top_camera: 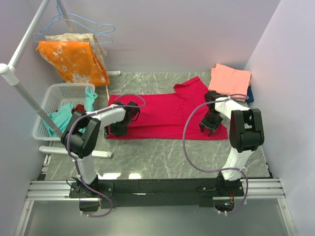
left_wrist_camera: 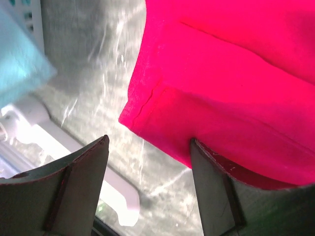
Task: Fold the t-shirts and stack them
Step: Fold the tshirt
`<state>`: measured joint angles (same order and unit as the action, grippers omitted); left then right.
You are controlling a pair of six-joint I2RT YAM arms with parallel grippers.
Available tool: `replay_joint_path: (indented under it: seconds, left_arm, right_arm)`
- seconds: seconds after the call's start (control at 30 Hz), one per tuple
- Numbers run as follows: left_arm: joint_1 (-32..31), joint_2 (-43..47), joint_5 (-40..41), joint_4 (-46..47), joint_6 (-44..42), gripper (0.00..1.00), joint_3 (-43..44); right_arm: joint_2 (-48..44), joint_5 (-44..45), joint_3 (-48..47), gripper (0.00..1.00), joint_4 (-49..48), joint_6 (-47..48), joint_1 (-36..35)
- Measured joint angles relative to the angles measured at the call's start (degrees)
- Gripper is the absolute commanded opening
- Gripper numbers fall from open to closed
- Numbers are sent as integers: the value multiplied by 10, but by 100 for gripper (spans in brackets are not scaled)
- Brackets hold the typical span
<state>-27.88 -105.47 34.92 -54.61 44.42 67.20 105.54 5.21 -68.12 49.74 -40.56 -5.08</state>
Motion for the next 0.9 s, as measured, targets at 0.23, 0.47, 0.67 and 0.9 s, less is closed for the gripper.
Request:
replay_joint_path:
  seconds: [0.23,0.47,0.67,0.9]
  left_arm:
    - [-36,17,0,-54,44,74,-30]
    - [-45,30,-4,-112,72,74,-18]
    - [-42,79,2,-110,92,76,64]
    - [55,105,-45,-63,85,75,80]
  right_arm:
    - [-15,12,19,51,5,12,9]
    - [-21,43,25,49,16,23,20]
    - [-49,68,25,50,19,32,12]
    - [-158,90,-24,47,-11,50,-123]
